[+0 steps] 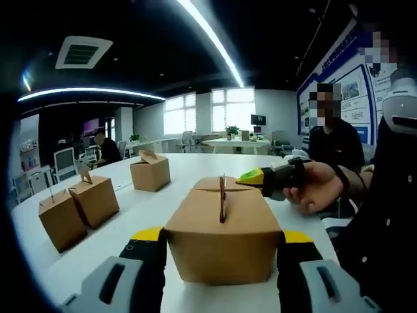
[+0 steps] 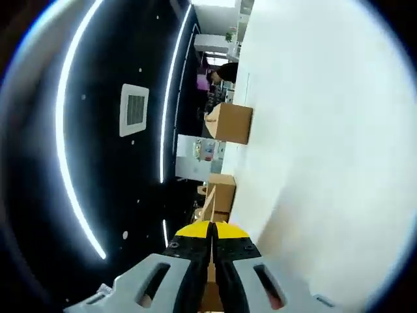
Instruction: Pick up one paper box from the group, open the paper box, and remove the item inside
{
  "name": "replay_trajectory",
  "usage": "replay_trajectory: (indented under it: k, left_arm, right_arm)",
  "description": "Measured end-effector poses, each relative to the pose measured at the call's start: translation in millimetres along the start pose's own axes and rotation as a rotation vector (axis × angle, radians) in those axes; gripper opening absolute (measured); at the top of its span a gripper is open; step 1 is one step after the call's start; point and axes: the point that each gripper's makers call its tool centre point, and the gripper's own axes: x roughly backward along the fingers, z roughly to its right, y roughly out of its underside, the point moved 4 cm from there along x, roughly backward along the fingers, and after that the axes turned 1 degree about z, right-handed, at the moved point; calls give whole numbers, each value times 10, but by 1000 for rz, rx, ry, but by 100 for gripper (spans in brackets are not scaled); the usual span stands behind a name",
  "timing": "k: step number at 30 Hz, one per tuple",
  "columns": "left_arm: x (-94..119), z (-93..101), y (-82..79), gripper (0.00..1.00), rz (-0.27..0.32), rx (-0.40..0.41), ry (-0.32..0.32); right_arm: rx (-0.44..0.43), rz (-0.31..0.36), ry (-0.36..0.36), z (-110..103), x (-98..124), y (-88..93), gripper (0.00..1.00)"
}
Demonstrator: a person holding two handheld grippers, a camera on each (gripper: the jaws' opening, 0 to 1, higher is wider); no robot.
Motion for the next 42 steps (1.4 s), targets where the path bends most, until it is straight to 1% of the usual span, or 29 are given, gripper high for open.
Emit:
replay_trajectory:
  k: [4, 9, 12, 15, 18, 22, 25, 28, 33, 37, 38, 39, 40, 41, 42]
  left_arm:
    - [4, 3, 0, 69, 0, -3, -1]
    - [6, 14, -18, 69, 3, 3, -1]
    - [9, 2, -14, 69, 2, 8, -3]
    - [6, -30, -4, 70, -2, 10, 7]
    - [-12, -83, -14, 70, 4, 18, 21]
    - [-31, -88, -41, 73, 11, 23, 27]
    - [-19, -36, -75, 74, 10, 13, 23]
    - [27, -35, -128, 74, 13, 2, -7]
    - [164, -81, -193, 73, -10, -23, -82]
    - [223, -28, -334, 68, -45, -42, -149]
    - [217, 33, -399, 67, -57, -68, -163]
    - [213, 49, -428, 66, -67, -81, -174]
    - [204, -9, -462, 66, -97, -111, -195]
    - [194, 9, -482, 66, -115, -140, -205]
    - [178, 47, -516, 65, -151, -203, -229]
  right_arm:
    - [-10, 20, -9, -69, 17, -16, 3]
    - [29, 55, -16, -166, 33, -18, 3]
    - [31, 75, -10, -181, 57, 11, 3]
    - [20, 95, 1, -178, 98, 47, 3]
    - [-2, 143, 3, -193, 158, 63, 2]
    - [8, 190, -1, -224, 184, 66, 2]
    - [-4, 192, -10, -246, 169, 64, 2]
    - [-1, 190, -13, -266, 155, 68, 2]
    - [17, 189, -18, -284, 156, 65, 2]
    - [26, 192, -17, -279, 161, 62, 2]
    - [28, 192, -17, -277, 162, 62, 2]
    - [29, 192, -17, -277, 162, 63, 2]
    - [31, 192, -15, -273, 161, 62, 2]
    - [31, 193, -16, -274, 160, 60, 2]
    - [31, 192, -17, -277, 156, 59, 2]
